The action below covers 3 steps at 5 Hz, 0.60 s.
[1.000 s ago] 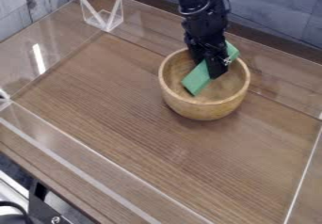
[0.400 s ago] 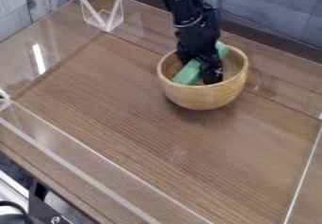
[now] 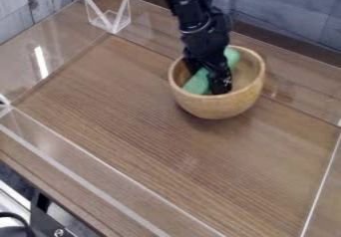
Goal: Put green stick into wooden bowl
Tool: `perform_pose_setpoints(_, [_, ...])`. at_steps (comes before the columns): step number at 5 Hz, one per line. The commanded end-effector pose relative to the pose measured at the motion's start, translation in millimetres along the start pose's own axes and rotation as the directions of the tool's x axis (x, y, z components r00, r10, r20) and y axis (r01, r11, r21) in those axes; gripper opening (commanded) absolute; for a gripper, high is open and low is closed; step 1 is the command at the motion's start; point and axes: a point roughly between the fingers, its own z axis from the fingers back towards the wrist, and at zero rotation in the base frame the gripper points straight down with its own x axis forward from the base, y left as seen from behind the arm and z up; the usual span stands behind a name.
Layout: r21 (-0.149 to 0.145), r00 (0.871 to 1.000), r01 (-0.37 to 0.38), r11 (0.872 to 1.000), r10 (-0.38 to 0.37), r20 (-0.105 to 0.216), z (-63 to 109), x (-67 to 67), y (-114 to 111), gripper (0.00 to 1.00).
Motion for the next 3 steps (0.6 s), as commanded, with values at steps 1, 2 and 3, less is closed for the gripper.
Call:
perform_pose_setpoints(1, [0.013,0.999,-0.018,1.0,0.018,0.034,18.2,8.1,3.0,1.0])
perform_pose_setpoints(2, [0.021,0.998,-0.045,0.999,0.044,0.051,27.2,12.1,11.1,1.0])
perform_pose_setpoints(3, [0.03,0.995,-0.069,0.997,0.066,0.068,36.3,16.1,18.9,1.0])
